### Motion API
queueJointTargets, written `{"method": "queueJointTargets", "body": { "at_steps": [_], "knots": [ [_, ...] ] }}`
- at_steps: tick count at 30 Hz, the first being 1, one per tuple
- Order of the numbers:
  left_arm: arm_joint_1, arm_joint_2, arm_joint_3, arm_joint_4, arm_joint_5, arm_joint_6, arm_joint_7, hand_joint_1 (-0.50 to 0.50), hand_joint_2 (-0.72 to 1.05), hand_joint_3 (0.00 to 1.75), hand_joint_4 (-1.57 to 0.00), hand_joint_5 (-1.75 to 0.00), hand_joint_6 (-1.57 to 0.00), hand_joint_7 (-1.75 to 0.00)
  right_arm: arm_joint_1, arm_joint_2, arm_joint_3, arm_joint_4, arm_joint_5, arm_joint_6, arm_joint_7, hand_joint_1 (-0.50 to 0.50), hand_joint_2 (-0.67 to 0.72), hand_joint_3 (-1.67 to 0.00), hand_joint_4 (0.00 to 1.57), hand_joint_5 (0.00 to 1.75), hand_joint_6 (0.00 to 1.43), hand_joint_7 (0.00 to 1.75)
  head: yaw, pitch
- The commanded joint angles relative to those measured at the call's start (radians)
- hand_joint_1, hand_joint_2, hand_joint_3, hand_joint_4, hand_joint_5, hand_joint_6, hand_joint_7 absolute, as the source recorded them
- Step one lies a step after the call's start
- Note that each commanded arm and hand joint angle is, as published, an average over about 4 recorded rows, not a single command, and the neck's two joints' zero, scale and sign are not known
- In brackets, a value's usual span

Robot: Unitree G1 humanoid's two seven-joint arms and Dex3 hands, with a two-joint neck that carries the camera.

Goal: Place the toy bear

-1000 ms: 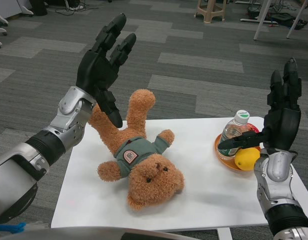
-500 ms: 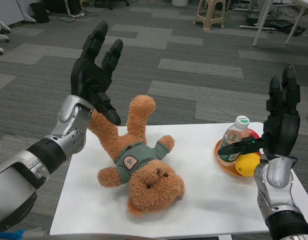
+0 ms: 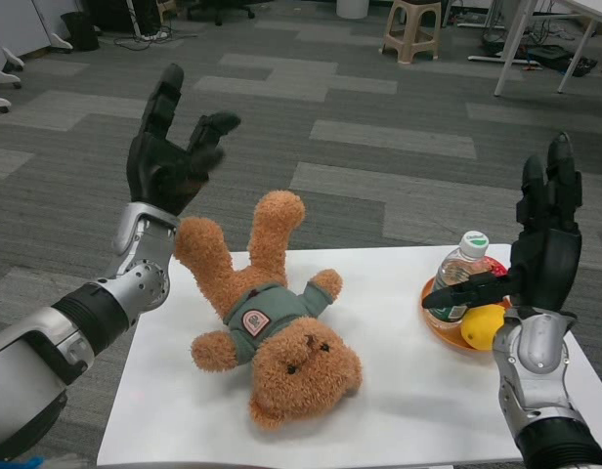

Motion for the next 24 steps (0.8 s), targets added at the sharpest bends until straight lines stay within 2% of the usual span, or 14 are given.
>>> {"method": "queueJointTargets", "body": {
  "at_steps": [1, 6, 9, 13, 15, 16, 17, 18, 19, 21, 22, 24],
  "knots": [
    [0.010, 0.019, 0.000, 0.001, -0.005, -0.035, -0.009, -0.45, 1.05, 0.09, -1.50, -1.75, -0.26, -0.31, -0.020, 0.010, 0.000, 0.009, -0.004, -0.004, -0.003, -0.42, 0.34, 0.00, 0.00, 0.00, 0.00, 0.00, 0.001, -0.001],
    [0.010, 0.034, -0.001, 0.006, -0.004, -0.043, -0.009, -0.35, 1.05, 0.09, -1.50, -1.75, -0.62, -0.54, -0.024, 0.029, 0.000, 0.009, -0.015, -0.003, -0.004, -0.42, 0.34, 0.00, 0.00, 0.00, 0.00, 0.00, 0.012, -0.002],
    [0.010, 0.044, 0.000, 0.012, -0.003, -0.047, -0.008, -0.32, 1.05, 0.09, -1.50, -1.75, -0.77, -0.56, -0.028, 0.041, 0.000, 0.014, -0.023, -0.003, -0.005, -0.42, 0.34, 0.00, 0.00, 0.00, 0.00, 0.00, 0.023, 0.000],
    [0.012, 0.055, 0.000, 0.012, -0.002, -0.048, -0.006, -0.39, 1.05, 0.09, -1.42, -1.39, -0.64, -0.56, -0.035, 0.052, 0.001, 0.026, -0.038, -0.003, -0.005, -0.42, 0.34, 0.00, 0.00, 0.00, 0.00, 0.00, 0.031, 0.001],
    [0.015, 0.061, 0.000, 0.008, -0.002, -0.048, -0.003, -0.44, 1.05, 0.09, -1.38, -1.18, -0.48, -0.56, -0.037, 0.056, 0.004, 0.030, -0.041, -0.003, -0.005, -0.42, 0.34, 0.00, 0.00, 0.00, 0.00, 0.00, 0.032, 0.000],
    [0.018, 0.066, 0.000, 0.004, -0.001, -0.048, 0.000, -0.47, 0.98, 0.09, -1.35, -1.00, -0.34, -0.52, -0.038, 0.060, 0.006, 0.032, -0.042, -0.003, -0.005, -0.42, 0.34, 0.00, 0.00, 0.00, 0.00, 0.00, 0.034, 0.000],
    [0.021, 0.071, 0.000, 0.001, 0.000, -0.049, 0.004, -0.50, 0.87, 0.09, -1.29, -0.82, -0.19, -0.49, -0.039, 0.063, 0.007, 0.033, -0.043, -0.003, -0.005, -0.42, 0.34, 0.00, 0.00, 0.00, 0.00, 0.00, 0.036, 0.000],
    [0.023, 0.074, -0.001, -0.003, 0.007, -0.049, 0.006, -0.50, 0.76, 0.09, -1.25, -0.72, -0.10, -0.45, -0.039, 0.067, 0.008, 0.033, -0.045, -0.003, -0.005, -0.42, 0.34, 0.00, 0.00, 0.00, 0.00, 0.00, 0.041, 0.001],
    [0.027, 0.077, 0.000, -0.007, 0.020, -0.049, 0.010, -0.50, 0.36, 0.09, -1.11, -0.54, -0.01, -0.42, -0.039, 0.070, 0.008, 0.033, -0.048, -0.003, -0.005, -0.42, 0.34, 0.00, 0.00, 0.00, 0.00, 0.00, 0.044, 0.004],
    [0.032, 0.080, 0.004, -0.010, 0.049, -0.049, 0.011, -0.50, -0.30, 0.09, -0.85, -0.33, 0.00, -0.42, -0.039, 0.071, 0.009, 0.033, -0.052, -0.003, -0.005, -0.42, 0.34, 0.00, 0.00, 0.00, 0.00, 0.00, 0.049, 0.005],
    [0.034, 0.081, 0.006, -0.010, 0.061, -0.049, 0.012, -0.50, -0.64, 0.09, -0.65, -0.23, 0.00, -0.42, -0.039, 0.071, 0.010, 0.033, -0.053, -0.003, -0.006, -0.42, 0.34, 0.00, 0.00, 0.00, 0.00, 0.00, 0.050, 0.005],
    [0.039, 0.082, 0.011, -0.011, 0.090, -0.050, 0.019, -0.50, -0.66, 0.09, -0.39, -0.15, 0.00, -0.42, -0.041, 0.072, 0.012, 0.033, -0.056, -0.003, -0.006, -0.42, 0.33, 0.00, 0.00, 0.00, 0.00, 0.00, 0.051, 0.004]
  ]
}}
